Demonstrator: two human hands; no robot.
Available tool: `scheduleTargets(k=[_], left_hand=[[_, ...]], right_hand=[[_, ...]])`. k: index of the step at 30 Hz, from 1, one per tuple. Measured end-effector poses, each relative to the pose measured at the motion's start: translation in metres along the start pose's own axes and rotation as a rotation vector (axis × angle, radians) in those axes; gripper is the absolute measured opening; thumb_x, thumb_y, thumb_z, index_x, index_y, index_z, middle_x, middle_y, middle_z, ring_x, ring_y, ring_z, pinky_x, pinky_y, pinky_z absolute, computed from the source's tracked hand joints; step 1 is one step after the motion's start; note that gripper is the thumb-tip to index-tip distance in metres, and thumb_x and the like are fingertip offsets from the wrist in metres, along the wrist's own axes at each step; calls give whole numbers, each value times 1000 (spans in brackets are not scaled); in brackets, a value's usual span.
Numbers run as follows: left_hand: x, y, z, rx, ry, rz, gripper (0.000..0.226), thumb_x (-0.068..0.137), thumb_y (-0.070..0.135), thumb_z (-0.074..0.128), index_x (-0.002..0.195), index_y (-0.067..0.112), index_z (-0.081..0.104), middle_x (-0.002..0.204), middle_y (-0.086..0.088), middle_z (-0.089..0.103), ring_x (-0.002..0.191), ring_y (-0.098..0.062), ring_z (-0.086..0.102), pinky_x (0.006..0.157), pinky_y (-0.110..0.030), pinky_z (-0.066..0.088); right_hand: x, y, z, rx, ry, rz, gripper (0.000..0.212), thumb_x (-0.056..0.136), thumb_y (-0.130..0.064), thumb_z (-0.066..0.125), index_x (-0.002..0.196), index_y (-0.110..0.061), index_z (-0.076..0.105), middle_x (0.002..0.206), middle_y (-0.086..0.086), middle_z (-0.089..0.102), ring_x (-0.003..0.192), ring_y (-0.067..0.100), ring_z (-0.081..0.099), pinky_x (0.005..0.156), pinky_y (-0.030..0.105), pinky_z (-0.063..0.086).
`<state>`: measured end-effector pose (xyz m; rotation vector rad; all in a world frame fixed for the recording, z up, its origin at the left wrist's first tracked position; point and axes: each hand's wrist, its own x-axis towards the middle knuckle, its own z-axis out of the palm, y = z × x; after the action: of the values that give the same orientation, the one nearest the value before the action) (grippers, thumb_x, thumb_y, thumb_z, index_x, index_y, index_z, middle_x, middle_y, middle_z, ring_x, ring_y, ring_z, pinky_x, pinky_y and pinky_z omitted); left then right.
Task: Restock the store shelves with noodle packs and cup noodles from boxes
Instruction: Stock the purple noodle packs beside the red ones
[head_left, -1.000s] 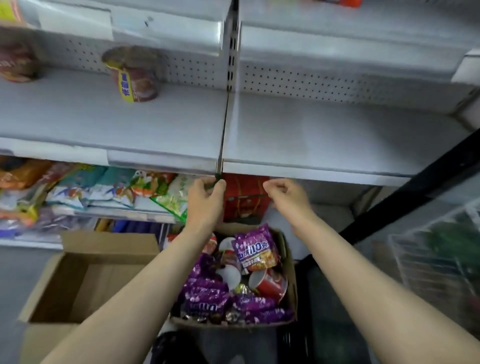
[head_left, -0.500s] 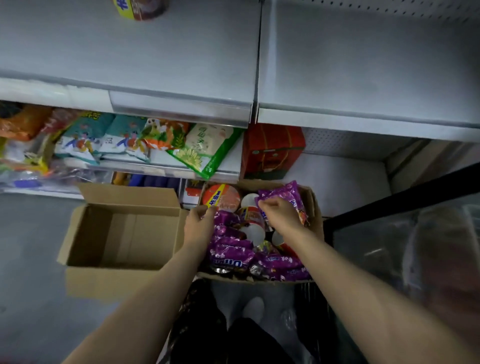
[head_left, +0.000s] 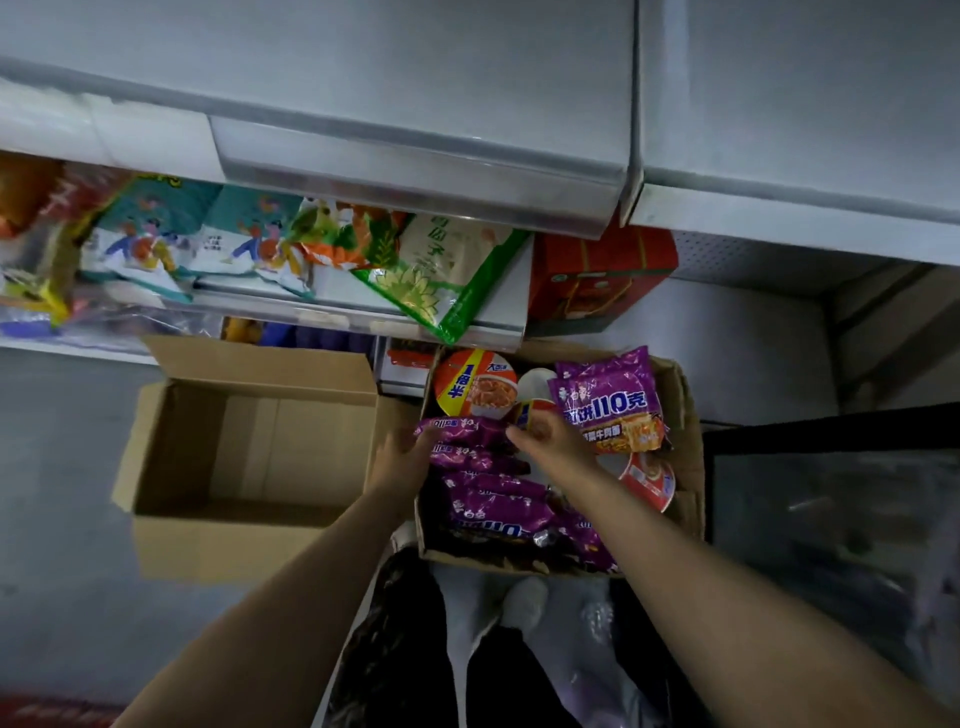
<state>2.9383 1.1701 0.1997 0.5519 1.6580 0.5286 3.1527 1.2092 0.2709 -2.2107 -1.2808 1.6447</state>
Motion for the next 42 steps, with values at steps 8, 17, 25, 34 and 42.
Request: scheduleTargets(k=[8, 17, 25, 34, 42], left_hand=[[13, 4, -6, -31, -69, -36, 79, 73, 73, 62, 131, 21, 57, 120, -3, 68, 106, -19, 68, 94, -44, 56], [19, 10, 0, -46, -74, -36, 43, 102, 46, 51, 134, 17, 50, 122, -5, 61, 98, -8, 60, 71, -25, 48], [15, 5, -3, -71, -57, -30, 46, 100, 48, 54, 135, 17, 52, 120, -3, 65, 100, -10, 64, 72, -25, 49], [-33, 22, 12, -144, -50, 93, 87, 75, 74, 68, 141, 19, 49, 128, -3, 65, 108, -19, 68, 89, -44, 58], [-116, 80, 43, -219, -69, 222, 40, 93, 43, 67, 127, 21, 61, 112, -3, 74, 98, -17, 73, 86, -40, 60]], right_hand=[[33, 3, 25, -49, -58, -22, 55, 95, -34, 70, 146, -29, 51, 151, 3, 47, 135, 24, 47, 94, 28, 40], [49, 8, 39, -106, -70, -14, 50, 94, -30, 71, 142, -25, 57, 146, 2, 55, 131, 25, 52, 103, 32, 45], [40, 13, 41, -25, 68, -44, 39, 102, -40, 56, 119, -8, 71, 110, 8, 69, 103, 24, 63, 88, 37, 49], [-14, 3, -31, 340, 127, 9, 23, 102, -45, 53, 90, -29, 66, 90, -8, 70, 88, 10, 66, 71, 23, 49], [-75, -3, -92, 476, 189, -95, 28, 104, -43, 50, 98, -23, 69, 85, -4, 77, 73, 6, 73, 62, 19, 53]])
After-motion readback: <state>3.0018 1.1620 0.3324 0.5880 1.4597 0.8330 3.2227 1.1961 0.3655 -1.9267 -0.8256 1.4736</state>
